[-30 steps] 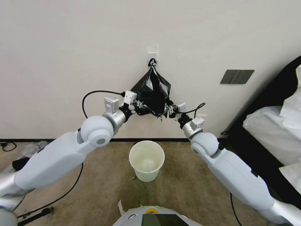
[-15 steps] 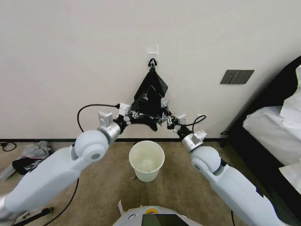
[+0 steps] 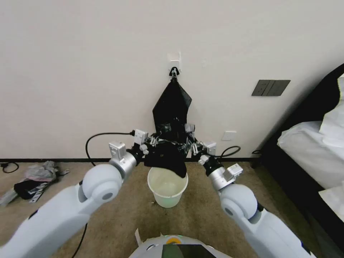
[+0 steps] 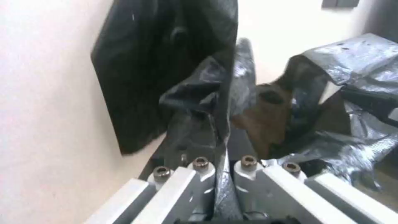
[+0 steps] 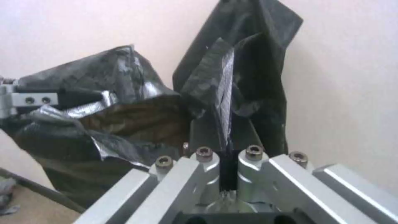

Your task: Place a trash bag onto the trash bin.

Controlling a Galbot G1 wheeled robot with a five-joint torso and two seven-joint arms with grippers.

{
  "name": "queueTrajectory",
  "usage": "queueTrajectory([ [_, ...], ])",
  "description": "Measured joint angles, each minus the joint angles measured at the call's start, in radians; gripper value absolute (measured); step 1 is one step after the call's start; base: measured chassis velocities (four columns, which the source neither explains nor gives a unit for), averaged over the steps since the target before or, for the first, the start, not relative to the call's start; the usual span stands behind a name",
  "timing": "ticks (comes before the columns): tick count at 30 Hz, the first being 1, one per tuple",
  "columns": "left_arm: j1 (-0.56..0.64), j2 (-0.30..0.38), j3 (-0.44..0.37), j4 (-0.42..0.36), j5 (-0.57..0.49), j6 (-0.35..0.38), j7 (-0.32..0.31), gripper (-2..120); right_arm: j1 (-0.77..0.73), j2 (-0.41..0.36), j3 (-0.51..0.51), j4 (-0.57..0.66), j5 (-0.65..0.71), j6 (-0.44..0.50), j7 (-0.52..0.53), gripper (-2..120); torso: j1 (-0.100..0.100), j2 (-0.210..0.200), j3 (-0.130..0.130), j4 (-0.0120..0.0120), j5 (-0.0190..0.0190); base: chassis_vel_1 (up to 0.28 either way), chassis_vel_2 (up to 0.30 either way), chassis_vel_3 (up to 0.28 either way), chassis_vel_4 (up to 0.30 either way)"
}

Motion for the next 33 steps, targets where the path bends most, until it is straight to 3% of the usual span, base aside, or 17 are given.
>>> queueTrajectory([
  [2, 0.000, 0.000, 0.000, 0.000, 0.000, 0.000, 0.000, 0, 0.000, 0.000, 0.000, 0.000, 0.000, 0.000, 0.000, 0, 0.000, 0.000, 0.000, 0.0000, 0.0000, 0.000, 0.000, 0.000, 0.000],
  [5, 0.072, -0.097, 0.021, 0.041, 0.083, -0.020, 0.013, 0, -0.062, 0.037, 0.021, -0.032, -0.027, 0.029, -0.005, 0, 0.000, 0.000, 0.000, -0.0001, 0.0001, 0.000, 0.000, 0.000, 0.000],
  [12, 0.104, -0.137, 0.031, 0.052, 0.105, -0.021, 0.012, 0, -0.092, 0.047, 0.034, -0.031, -0.035, 0.035, -0.005, 0, 0.000, 0.000, 0.000, 0.0000, 0.0001, 0.000, 0.000, 0.000, 0.000],
  [17, 0.256, -0.189, 0.011, 0.054, 0.169, -0.032, 0.008, 0, -0.170, 0.090, 0.025, -0.036, -0.065, 0.048, -0.004, 0, 0.000, 0.000, 0.000, 0.0002, 0.0000, 0.000, 0.000, 0.000, 0.000],
  [23, 0.332, -0.242, 0.010, 0.061, 0.208, -0.040, -0.009, 0, -0.182, 0.113, 0.032, -0.037, -0.059, 0.047, 0.014, 0, 0.000, 0.000, 0.000, 0.0002, 0.0002, 0.000, 0.000, 0.000, 0.000],
  [33, 0.328, -0.277, 0.015, -0.040, 0.172, -0.019, -0.061, 0, -0.209, 0.075, 0.078, 0.091, 0.045, -0.018, 0.055, 0, 0.000, 0.000, 0.000, -0.0002, 0.0001, 0.000, 0.000, 0.000, 0.000],
])
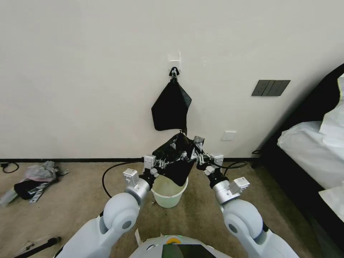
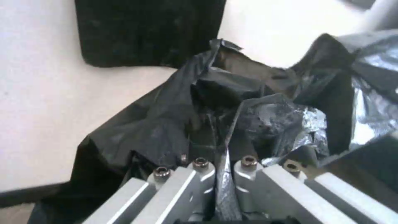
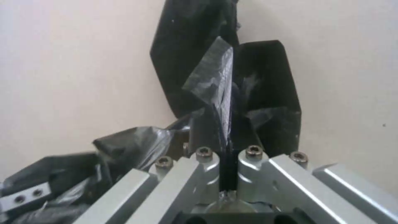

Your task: Place a trash bag onto the trash bin.

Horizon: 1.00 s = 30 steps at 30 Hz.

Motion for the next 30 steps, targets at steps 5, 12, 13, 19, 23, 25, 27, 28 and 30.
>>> queueTrajectory([
  [5, 0.022, -0.013, -0.002, -0.027, -0.076, 0.008, -0.073, 0, -0.003, 0.005, -0.001, 0.023, 0.020, -0.019, 0.014, 0, 0.000, 0.000, 0.000, 0.0002, -0.0001, 0.000, 0.000, 0.000, 0.000],
  [12, 0.059, -0.031, -0.029, 0.032, -0.132, -0.004, -0.122, 0, -0.005, 0.039, -0.042, -0.047, 0.042, -0.057, 0.041, 0, 0.000, 0.000, 0.000, 0.0002, -0.0002, 0.000, 0.000, 0.000, 0.000],
  [13, 0.059, -0.031, -0.029, 0.032, -0.132, -0.004, -0.122, 0, -0.005, 0.039, -0.042, -0.047, 0.042, -0.057, 0.041, 0, 0.000, 0.000, 0.000, 0.0002, -0.0002, 0.000, 0.000, 0.000, 0.000],
  [19, 0.070, -0.024, -0.040, 0.120, -0.098, -0.024, -0.115, 0, -0.013, 0.105, -0.077, -0.154, 0.039, -0.063, 0.075, 0, 0.000, 0.000, 0.000, 0.0003, -0.0002, 0.000, 0.000, 0.000, 0.000],
  [23, 0.068, -0.024, -0.017, 0.168, -0.049, -0.031, -0.112, 0, -0.037, 0.129, -0.085, -0.204, 0.018, -0.059, 0.087, 0, 0.000, 0.000, 0.000, 0.0001, -0.0001, 0.000, 0.000, 0.000, 0.000],
  [25, 0.072, -0.030, -0.011, 0.194, -0.012, -0.037, -0.116, 0, -0.057, 0.137, -0.089, -0.216, 0.008, -0.059, 0.097, 0, 0.000, 0.000, 0.000, 0.0001, -0.0002, 0.000, 0.000, 0.000, 0.000],
  [27, 0.089, -0.033, -0.009, 0.209, 0.022, -0.045, -0.124, 0, -0.080, 0.146, -0.095, -0.222, -0.011, -0.064, 0.110, 0, 0.000, 0.000, 0.000, 0.0001, -0.0002, 0.000, 0.000, 0.000, 0.000],
  [28, 0.089, -0.033, -0.009, 0.209, 0.022, -0.045, -0.124, 0, -0.080, 0.146, -0.095, -0.222, -0.011, -0.064, 0.110, 0, 0.000, 0.000, 0.000, 0.0001, -0.0002, 0.000, 0.000, 0.000, 0.000],
  [30, 0.118, -0.033, -0.010, 0.207, 0.049, -0.052, -0.128, 0, -0.101, 0.153, -0.105, -0.222, -0.025, -0.082, 0.125, 0, 0.000, 0.000, 0.000, 0.0001, -0.0002, 0.000, 0.000, 0.000, 0.000],
])
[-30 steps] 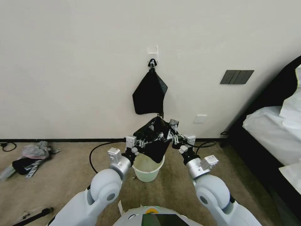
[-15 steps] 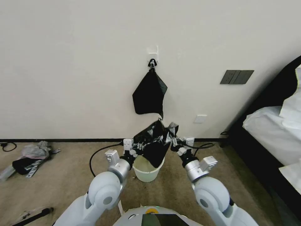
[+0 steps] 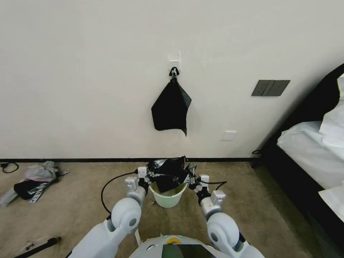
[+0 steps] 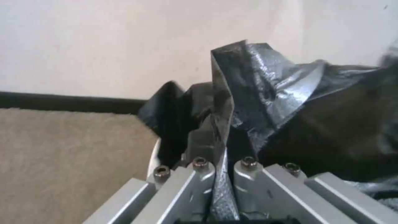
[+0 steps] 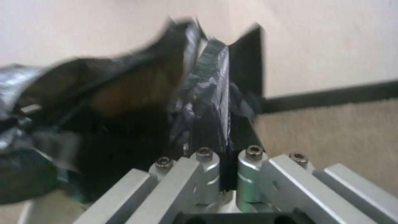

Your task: Place a trash bag onto the trash bin.

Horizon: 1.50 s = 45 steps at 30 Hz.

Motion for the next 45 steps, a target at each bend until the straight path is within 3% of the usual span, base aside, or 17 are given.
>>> queueTrajectory([
  [7, 0.104, -0.003, -0.001, -0.047, 0.064, -0.001, -0.038, 0, -0.036, -0.001, -0.020, 0.014, -0.001, -0.096, 0.065, 0, 0.000, 0.000, 0.000, 0.0003, 0.0002, 0.000, 0.000, 0.000, 0.000],
  [22, 0.190, 0.019, -0.021, -0.069, 0.064, 0.045, -0.124, 0, -0.057, -0.040, -0.048, 0.035, 0.054, -0.240, 0.137, 0, 0.000, 0.000, 0.000, 0.0002, 0.0001, 0.000, 0.000, 0.000, 0.000],
  [38, 0.231, 0.037, -0.047, -0.046, 0.064, 0.051, -0.143, 0, -0.018, -0.046, -0.073, -0.039, 0.065, -0.270, 0.151, 0, 0.000, 0.000, 0.000, 0.0002, 0.0001, 0.000, 0.000, 0.000, 0.000],
  [45, 0.182, 0.034, -0.017, 0.029, 0.052, 0.059, -0.133, 0, 0.020, -0.034, -0.089, -0.099, 0.073, -0.265, 0.147, 0, 0.000, 0.000, 0.000, 0.0002, 0.0001, 0.000, 0.000, 0.000, 0.000],
])
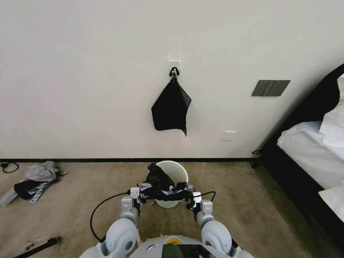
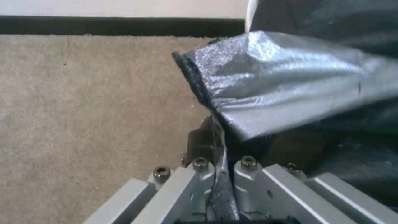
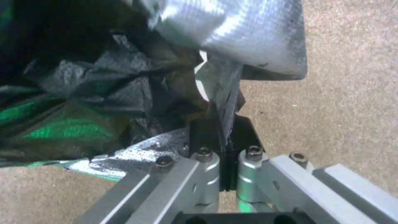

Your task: Place a trash bag onto the trash bin.

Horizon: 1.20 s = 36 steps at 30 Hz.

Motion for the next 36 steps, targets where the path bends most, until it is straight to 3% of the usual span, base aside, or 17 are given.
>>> queueTrajectory([
  [7, -0.077, -0.011, 0.013, 0.112, 0.025, -0.049, 0.061, 0, 0.033, 0.012, -0.002, -0.055, -0.002, 0.023, -0.010, 0, 0.000, 0.000, 0.000, -0.0001, 0.0000, 0.000, 0.000, 0.000, 0.000],
  [19, -0.078, -0.029, 0.002, 0.136, 0.033, -0.112, 0.105, 0, 0.041, 0.011, 0.004, -0.094, -0.031, 0.074, -0.055, 0, 0.000, 0.000, 0.000, 0.0000, 0.0001, 0.000, 0.000, 0.000, 0.000],
  [20, -0.071, -0.028, -0.002, 0.129, 0.033, -0.112, 0.106, 9, 0.036, 0.011, 0.003, -0.088, -0.032, 0.075, -0.058, 3, 0.000, 0.000, 0.000, 0.0000, 0.0001, 0.000, 0.000, 0.000, 0.000],
  [36, 0.100, -0.003, -0.112, 0.004, 0.109, -0.100, 0.105, 62, -0.104, -0.043, 0.037, 0.059, -0.075, 0.107, -0.071, 57, 0.000, 0.000, 0.000, -0.0001, 0.0001, 0.000, 0.000, 0.000, 0.000],
])
